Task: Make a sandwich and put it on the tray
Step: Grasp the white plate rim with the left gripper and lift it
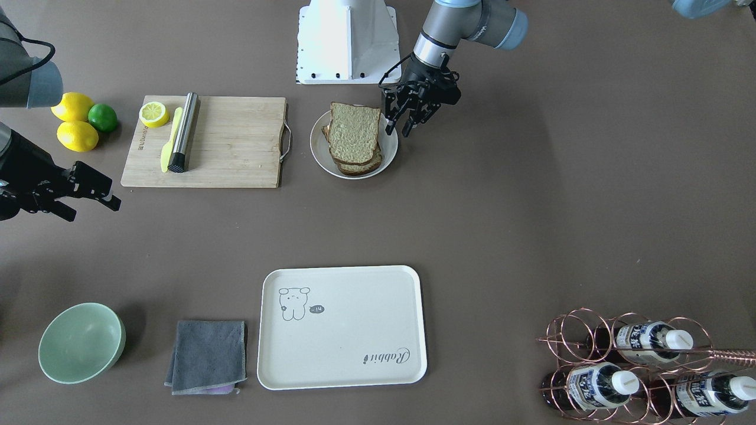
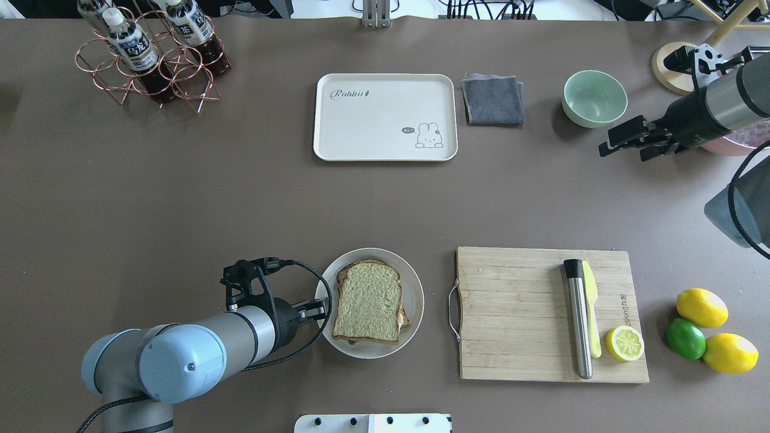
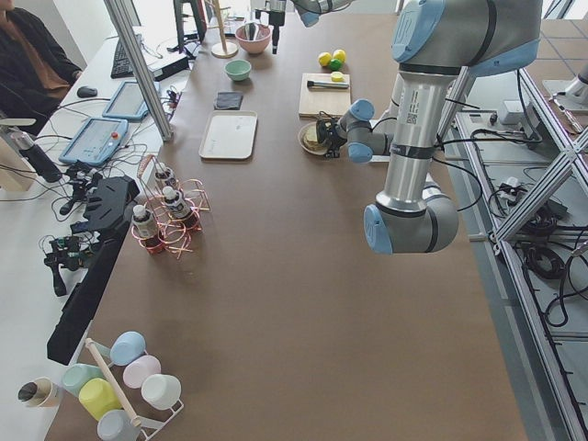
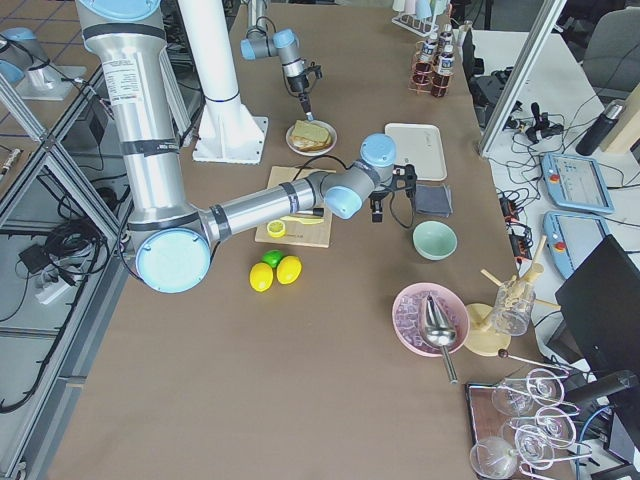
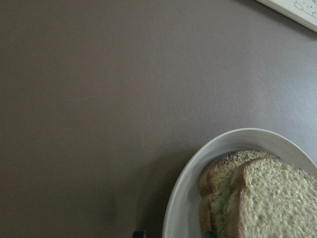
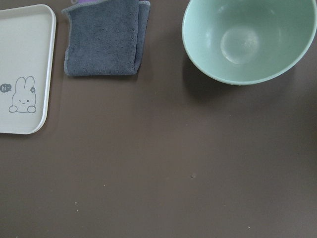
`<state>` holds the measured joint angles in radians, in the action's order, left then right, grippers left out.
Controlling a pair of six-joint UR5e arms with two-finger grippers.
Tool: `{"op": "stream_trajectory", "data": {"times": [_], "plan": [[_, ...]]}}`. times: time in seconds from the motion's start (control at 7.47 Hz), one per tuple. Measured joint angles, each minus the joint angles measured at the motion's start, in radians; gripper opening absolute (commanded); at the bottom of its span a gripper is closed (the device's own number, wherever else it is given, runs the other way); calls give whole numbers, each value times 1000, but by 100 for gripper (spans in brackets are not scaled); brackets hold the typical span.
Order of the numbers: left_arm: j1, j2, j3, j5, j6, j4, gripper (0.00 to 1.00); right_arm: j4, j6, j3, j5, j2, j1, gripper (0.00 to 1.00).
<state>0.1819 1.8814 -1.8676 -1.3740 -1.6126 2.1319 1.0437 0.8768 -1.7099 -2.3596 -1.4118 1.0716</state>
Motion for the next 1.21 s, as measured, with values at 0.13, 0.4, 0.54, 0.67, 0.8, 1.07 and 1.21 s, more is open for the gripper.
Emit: {"op": "stream_trajectory", "data": {"times": [0.13, 0.4, 0.54, 0.67, 0.8, 1.07, 1.21], "plan": [[-3, 8, 14, 1, -1, 1, 44, 0, -1, 0, 0, -2, 0, 99], [-6, 22, 36, 1, 0, 2, 34, 1, -1, 0, 0, -2, 0, 99], [-6, 26, 43, 1, 0, 2, 20, 1, -1, 1, 1, -2, 0, 99], [-7, 31, 49, 1, 0, 2, 1, 1, -1, 2, 2, -2, 1, 99], [-7, 33, 55, 1, 1, 3, 0, 2, -1, 2, 2, -3, 2, 99], [-5, 38, 59, -3, 4, 2, 0, 2, -1, 2, 1, -7, 8, 99], [-2, 47, 58, -7, 6, 1, 0, 2, -1, 3, 1, -11, 16, 99]]}}
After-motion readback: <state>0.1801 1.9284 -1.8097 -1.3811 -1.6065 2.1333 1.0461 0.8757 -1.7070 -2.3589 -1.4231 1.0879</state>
